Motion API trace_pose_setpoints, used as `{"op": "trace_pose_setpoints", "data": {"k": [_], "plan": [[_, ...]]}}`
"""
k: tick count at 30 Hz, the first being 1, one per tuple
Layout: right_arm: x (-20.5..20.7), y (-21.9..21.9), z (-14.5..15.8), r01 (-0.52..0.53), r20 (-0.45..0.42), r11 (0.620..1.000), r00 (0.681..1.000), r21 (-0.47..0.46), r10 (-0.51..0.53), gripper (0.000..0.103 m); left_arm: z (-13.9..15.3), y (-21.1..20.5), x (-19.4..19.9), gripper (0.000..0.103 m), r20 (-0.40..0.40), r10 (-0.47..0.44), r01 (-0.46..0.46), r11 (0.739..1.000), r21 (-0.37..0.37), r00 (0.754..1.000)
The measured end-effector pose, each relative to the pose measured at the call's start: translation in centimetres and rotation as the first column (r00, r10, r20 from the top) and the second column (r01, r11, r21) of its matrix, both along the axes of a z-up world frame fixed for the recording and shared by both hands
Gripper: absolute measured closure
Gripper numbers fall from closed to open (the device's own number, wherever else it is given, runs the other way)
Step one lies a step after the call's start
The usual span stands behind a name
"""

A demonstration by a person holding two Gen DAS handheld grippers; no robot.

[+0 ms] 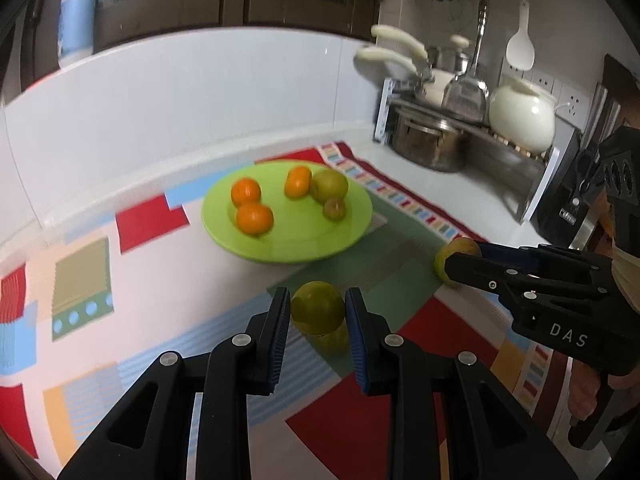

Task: Organize fruits
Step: 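Grasp a small green fruit with the left tool while the right tool grasps a small brown fruit, then carry both small fruits over the green plate and open both tools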

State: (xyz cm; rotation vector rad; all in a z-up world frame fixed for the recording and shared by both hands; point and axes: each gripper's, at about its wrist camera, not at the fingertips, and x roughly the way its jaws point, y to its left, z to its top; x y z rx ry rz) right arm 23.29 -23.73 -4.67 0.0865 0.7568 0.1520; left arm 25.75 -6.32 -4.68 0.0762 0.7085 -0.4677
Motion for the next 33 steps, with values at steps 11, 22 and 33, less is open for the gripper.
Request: {"op": "trace_pose_setpoints", "data": {"k": [11,22,33], "plan": [[1.7,1.4,3.1,-0.035,0.068,0.999,0.997,0.010,0.035,0.074,2.6,0.4,1.8,0.075,0.041,-0.001,0.001,1.000,-0.017,0.999],[6.0,3.1,4.2,-0.071,0.076,0.997,0.995,-0.001,0.071,0.074,3.0,1.0,6.7,0.075,0.021,0.019,-0.018,0.999,-0.030,1.000],[10.7,3.1,4.1,-0.068,0.063,0.998,0.996,-0.003,0.068,0.074,3.2,0.3,11.6,0.075,0.039,0.005,-0.004,1.000,-0.011,0.999]]}}
